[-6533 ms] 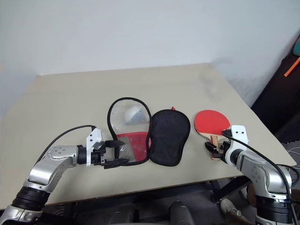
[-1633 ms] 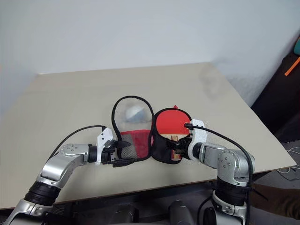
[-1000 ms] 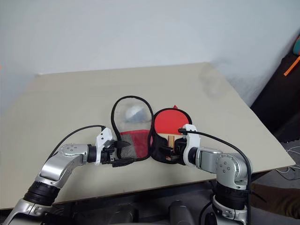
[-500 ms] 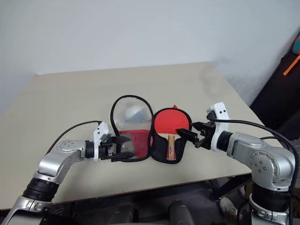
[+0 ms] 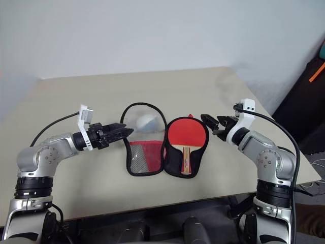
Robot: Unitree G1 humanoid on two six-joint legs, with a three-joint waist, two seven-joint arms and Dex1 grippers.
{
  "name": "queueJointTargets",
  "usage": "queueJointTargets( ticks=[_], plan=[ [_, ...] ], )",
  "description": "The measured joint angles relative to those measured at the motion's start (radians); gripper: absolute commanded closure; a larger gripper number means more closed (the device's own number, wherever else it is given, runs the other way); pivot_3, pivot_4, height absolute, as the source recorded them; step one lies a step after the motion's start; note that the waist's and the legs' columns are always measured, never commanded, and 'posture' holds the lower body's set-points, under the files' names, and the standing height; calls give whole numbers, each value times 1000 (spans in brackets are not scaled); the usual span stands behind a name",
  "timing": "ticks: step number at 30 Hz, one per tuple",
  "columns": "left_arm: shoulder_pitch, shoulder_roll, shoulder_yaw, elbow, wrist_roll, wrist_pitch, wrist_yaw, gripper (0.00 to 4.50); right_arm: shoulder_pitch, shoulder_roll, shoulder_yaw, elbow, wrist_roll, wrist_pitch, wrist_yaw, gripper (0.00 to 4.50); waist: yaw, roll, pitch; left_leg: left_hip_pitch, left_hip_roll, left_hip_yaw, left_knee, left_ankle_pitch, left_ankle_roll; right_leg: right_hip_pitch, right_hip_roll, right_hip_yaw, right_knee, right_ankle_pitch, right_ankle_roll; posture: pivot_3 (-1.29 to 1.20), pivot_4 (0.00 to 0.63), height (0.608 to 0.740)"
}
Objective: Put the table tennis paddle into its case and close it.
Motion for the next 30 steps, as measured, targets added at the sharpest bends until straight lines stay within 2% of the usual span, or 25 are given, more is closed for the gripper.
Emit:
queueJointTargets(
  ticks=[7, 10, 15, 19, 22, 26, 30],
  plan=[
    [-80, 26, 7, 176, 78, -70, 53, 0, 0, 19, 0, 10, -7, -45, -23, 46, 0, 0, 0, 1, 0, 0, 0, 0, -1, 1, 0, 0, 0, 0, 0, 0, 0, 740],
    [-74, 24, -100, 200, 169, -122, 35, 0, 6, 28, 0, 10, -7, -54, -29, 46, 0, 0, 0, 1, 0, 0, 0, 0, -1, 1, 0, 1, 0, 0, 0, 0, 0, 740],
    [-52, -68, -193, 207, 194, -136, -9, 0, 28, 33, 11, 9, -5, -76, -19, 46, 3, 0, 0, 0, 0, 0, 0, 0, -1, 1, 0, 1, 0, 0, 0, 0, 0, 740],
    [-59, -125, -200, 143, 169, -101, -23, 0, 51, 32, 19, 1, -4, -101, -2, 46, 0, 0, 0, 0, 0, 0, 0, 0, -1, 1, 0, 1, 1, 0, 0, 0, 0, 740],
    [-61, -139, -230, 27, 152, -63, -27, 0, 60, 32, 11, -2, 0, -119, 0, 46, 0, 0, 0, 1, 0, 0, 0, 0, -1, 1, 0, 1, 1, 0, 0, 0, 0, 740],
    [-64, -174, -226, -127, 49, 37, -32, 0, 33, 68, -73, 10, 66, -128, -37, 46, 0, 1, 0, 1, -1, 0, 1, 0, 0, 2, 0, 1, 1, 0, 0, 0, 0, 740],
    [-66, -229, -226, -163, -13, 114, 3, 0, -4, 67, -121, 14, 102, -155, -65, 46, 0, 1, 0, 5, -1, -1, 1, 0, 0, 7, 1, 1, 0, 0, -1, 0, 0, 740]
  ],
)
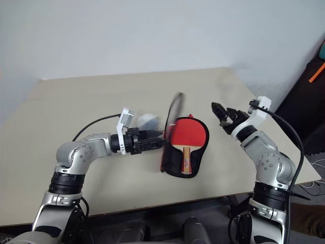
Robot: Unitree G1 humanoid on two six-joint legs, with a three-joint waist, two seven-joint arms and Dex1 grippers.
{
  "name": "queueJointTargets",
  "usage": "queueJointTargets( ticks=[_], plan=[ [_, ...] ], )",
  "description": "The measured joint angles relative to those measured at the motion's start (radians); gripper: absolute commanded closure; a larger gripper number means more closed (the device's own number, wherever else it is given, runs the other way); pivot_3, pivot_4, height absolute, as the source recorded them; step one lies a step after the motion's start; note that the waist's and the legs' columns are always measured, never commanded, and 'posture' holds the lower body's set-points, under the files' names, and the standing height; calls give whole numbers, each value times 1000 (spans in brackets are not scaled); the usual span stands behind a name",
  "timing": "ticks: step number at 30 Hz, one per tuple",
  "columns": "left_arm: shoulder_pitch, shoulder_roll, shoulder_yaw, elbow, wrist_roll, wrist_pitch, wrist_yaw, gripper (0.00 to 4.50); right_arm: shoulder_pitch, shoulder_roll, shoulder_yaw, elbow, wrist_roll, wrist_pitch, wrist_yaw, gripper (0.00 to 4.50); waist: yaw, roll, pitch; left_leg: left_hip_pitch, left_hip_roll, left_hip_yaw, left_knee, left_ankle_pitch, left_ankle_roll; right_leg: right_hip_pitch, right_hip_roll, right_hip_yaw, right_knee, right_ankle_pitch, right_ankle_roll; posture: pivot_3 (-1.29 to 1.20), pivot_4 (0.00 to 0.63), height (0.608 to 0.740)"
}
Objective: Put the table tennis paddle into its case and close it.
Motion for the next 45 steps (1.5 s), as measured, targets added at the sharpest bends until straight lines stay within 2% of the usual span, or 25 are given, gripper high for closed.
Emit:
queueJointTargets(
  ticks=[7, 11, 18, 22, 28, 34, 37, 45],
  plan=[
    [-10, -56, 9, 59, -14, 77, 100, 0, 0, 0, 2, 1, 3, -20, -35, 46, -1, 1, 0, 1, 0, 0, 1, 0, 0, 1, 0, 0, 0, 0, -1, 0, 0, 740],
    [-17, -44, 41, 128, -3, 108, 167, 0, 30, 4, 25, 1, -4, -29, -45, 46, 0, 1, 0, 1, 0, 0, 1, 0, 0, 1, 0, 0, 0, 0, 0, 0, 0, 740],
    [-32, -16, -13, 228, 97, 124, 230, 0, 48, 14, 76, 1, -30, -39, -52, 46, 1, 1, 0, 1, -2, -1, 1, 0, 0, 1, 0, 0, 0, 0, 0, 0, 0, 740],
    [-88, -73, -52, 292, 149, 128, 261, 0, 54, 18, 96, 6, -46, -46, -52, 46, 5, 2, -1, 2, -4, -4, 2, 0, 0, 6, -1, 0, -2, -1, 0, 0, 0, 740],
    [-119, -214, -61, 337, 146, 174, 277, 0, 53, 20, 115, 24, -64, -49, -55, 46, 3, 2, -1, 1, -5, -5, 3, 0, 0, 5, -1, 0, -2, -1, 0, 0, 0, 740],
    [-139, -242, -32, 366, 142, 222, 283, 0, 56, 19, 103, 32, -78, -55, -73, 46, 0, 2, -1, 1, -5, -5, 1, 0, 0, 5, 0, 0, -2, -1, 0, 0, 0, 740],
    [-149, -256, 10, 404, 142, 231, 305, 614, 71, 22, 98, 32, -79, -59, -81, 0, 0, 2, -1, 1, -5, -5, 2, 0, 0, 5, -1, 0, -2, -1, 0, 0, 0, 740],
    [-150, -266, 81, 430, 144, 284, 369, 3369, 76, 22, 95, 32, -92, -67, -93, 0, -1, 2, -1, 1, -5, -5, 2, 0, 0, 5, -1, 0, -2, -1, 0, 0, 0, 740]
  ],
)
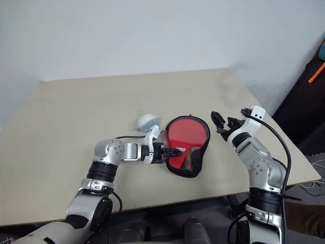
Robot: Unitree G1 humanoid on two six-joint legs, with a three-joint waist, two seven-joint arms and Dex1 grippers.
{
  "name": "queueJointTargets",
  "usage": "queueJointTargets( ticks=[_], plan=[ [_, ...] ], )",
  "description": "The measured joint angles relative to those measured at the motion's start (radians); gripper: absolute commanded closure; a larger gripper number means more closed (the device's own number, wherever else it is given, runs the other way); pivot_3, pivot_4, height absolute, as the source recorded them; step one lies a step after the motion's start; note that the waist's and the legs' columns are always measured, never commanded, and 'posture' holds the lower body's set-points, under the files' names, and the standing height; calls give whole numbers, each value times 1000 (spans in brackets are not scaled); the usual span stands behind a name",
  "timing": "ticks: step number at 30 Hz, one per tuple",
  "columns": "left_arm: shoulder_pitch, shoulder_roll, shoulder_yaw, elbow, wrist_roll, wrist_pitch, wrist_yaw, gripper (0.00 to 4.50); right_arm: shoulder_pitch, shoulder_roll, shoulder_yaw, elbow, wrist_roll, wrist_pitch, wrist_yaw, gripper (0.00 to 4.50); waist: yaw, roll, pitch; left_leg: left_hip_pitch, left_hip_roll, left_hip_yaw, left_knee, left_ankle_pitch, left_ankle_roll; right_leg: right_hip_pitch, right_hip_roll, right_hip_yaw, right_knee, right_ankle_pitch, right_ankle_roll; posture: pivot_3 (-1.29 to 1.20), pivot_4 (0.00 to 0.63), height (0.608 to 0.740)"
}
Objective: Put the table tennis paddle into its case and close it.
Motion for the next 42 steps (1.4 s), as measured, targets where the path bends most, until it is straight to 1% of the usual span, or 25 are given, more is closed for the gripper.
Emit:
queueJointTargets(
  ticks=[3, 9, 14, 17, 21, 29, 32, 36, 37, 42],
  plan=[
    [13, 0, 25, -16, -9, 54, 6, 4418, -1, 0, 3, 2, -13, -1, 0, 0, 0, 0, 0, 0, 0, 0, -1, 0, 0, 0, 0, 0, 0, 0, 1, 0, 0, 740],
    [25, 0, 65, -49, -21, 174, 51, 4469, -2, 0, 18, 11, -38, -10, 1, 0, 0, 0, 0, 0, 0, 0, -1, 0, 0, 0, 0, 0, 0, 0, 1, 0, 0, 740],
    [80, -26, 116, -125, -41, 261, 79, 4469, -2, 0, 20, 21, -53, -16, 2, 0, 0, 0, 0, 0, 0, -1, -2, 0, 0, 0, 0, 0, 0, 0, 1, 0, 0, 740],
    [92, -31, 117, -142, -50, 283, 96, 3719, -4, 0, 21, 28, -57, -17, 4, 0, 0, 0, 0, 0, 0, -1, -2, 0, 0, 0, 0, 0, 0, 0, 1, 0, 0, 740],
    [101, -29, 121, -152, -111, 285, 122, 2426, -5, 0, 23, 30, -63, -18, 6, 0, 0, 0, 0, 1, 0, -1, -1, 0, 0, 0, 0, 0, 0, 0, 1, 0, 0, 740],
    [137, 19, 113, -154, -283, 282, 227, 2426, -5, -3, 23, 30, -66, -18, 10, 0, 0, 0, 0, 1, 0, -1, -2, 0, 0, 0, 0, 0, 0, 0, 0, 0, 0, 740],
    [140, 23, 113, -142, -333, 282, 275, 3023, -7, -2, 24, 35, -66, -18, 11, 0, 0, 0, 0, 1, 0, -1, -1, 0, 0, 1, 0, 0, 0, 0, 0, 0, 0, 740],
    [146, 32, 113, -123, -389, 283, 339, 4362, -8, -1, 24, 43, -67, -18, 11, 0, 0, 0, 0, 1, 0, -1, -1, 0, 0, 1, 0, 0, 0, -1, 0, 0, 0, 740],
    [145, 31, 113, -126, -402, 285, 351, 4443, -9, -1, 25, 45, -67, -18, 11, 0, 0, 1, -1, 1, 0, -1, -1, 0, 0, 1, 0, 0, 0, -1, 0, 0, 0, 740],
    [147, 40, 113, -122, -451, 286, 405, 4443, -10, -1, 23, 47, -68, -18, 12, 0, -1, 1, -1, 1, 0, -1, -1, 0, 0, 1, 0, 0, 0, -1, -1, 0, 0, 740]
  ],
)
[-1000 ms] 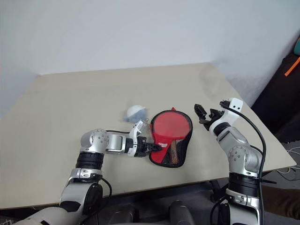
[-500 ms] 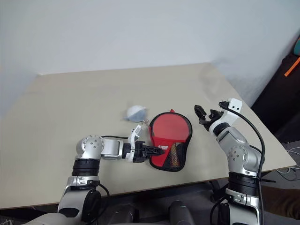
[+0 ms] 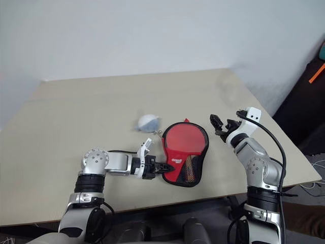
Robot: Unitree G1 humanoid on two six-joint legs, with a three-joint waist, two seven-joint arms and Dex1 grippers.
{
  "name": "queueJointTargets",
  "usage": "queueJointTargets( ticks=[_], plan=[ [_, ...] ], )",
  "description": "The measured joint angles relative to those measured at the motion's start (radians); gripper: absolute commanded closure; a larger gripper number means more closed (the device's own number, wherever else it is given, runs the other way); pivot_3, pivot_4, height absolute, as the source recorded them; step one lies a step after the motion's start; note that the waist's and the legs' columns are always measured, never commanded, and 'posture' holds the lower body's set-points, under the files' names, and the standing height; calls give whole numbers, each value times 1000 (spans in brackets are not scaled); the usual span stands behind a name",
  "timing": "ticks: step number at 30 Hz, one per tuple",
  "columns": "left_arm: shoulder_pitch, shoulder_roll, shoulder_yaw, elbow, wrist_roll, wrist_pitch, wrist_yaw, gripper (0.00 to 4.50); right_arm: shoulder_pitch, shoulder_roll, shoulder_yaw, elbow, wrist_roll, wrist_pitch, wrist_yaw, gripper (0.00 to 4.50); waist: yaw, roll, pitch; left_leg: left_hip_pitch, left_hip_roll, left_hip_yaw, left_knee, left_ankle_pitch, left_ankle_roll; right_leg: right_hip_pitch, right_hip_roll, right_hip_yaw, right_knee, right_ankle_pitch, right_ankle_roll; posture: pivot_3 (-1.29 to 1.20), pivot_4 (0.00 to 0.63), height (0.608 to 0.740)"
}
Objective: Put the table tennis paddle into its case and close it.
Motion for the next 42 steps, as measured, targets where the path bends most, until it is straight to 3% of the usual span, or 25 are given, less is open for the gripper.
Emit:
queueJointTargets(
  ticks=[5, 10, 25, 26, 33, 37, 42],
  plan=[
    [1, 20, 6, 22, -65, -1, 29, 4443, 0, 3, 5, 1, -4, 0, 1, 0, 0, 0, 0, 0, 0, 0, 0, 0, 0, 0, 0, 0, 0, 0, 0, 0, 0, 740],
    [53, 112, -64, 17, -260, -6, 54, 4443, 0, 3, 14, 2, -10, 0, 5, 0, -5, 1, 0, 0, 0, -1, -2, 0, 0, -2, 0, 0, 0, 0, 0, 0, 0, 740],
    [205, 231, -223, -211, -589, -12, 278, 4443, -5, -2, 46, 17, -30, 0, 31, 0, 1, 1, 0, -1, 0, -1, -2, 0, 0, -2, 0, 0, 0, -1, 0, 0, 0, 740],
    [220, 255, -237, -222, -623, -24, 292, 3926, -5, -3, 46, 18, -31, 0, 32, 0, 1, 1, 0, -1, 0, -1, -2, 0, 0, -2, 0, 0, 0, -1, -1, 0, 0, 740],
    [244, 389, -377, -286, -869, -171, 404, 1661, -5, 0, 80, 24, -37, 0, 47, 0, 2, 1, 0, -1, 0, 0, -1, -1, -7, -2, -1, 0, -1, -1, -1, 0, 0, 740],
    [239, 415, -416, -294, -945, -241, 426, 211, -8, -1, 80, 40, -37, 0, 51, 0, 2, 1, 0, -1, 0, 0, -1, -1, -8, -2, -1, 0, -1, -1, -1, 0, 0, 740],
    [211, 426, -414, -288, -896, -315, 410, 68, -27, -2, 77, 43, -34, 0, 64, 0, 1, 1, 0, -1, -1, 0, -1, 0, -9, -3, -1, 0, -2, -1, -1, 0, 0, 740]
  ],
)
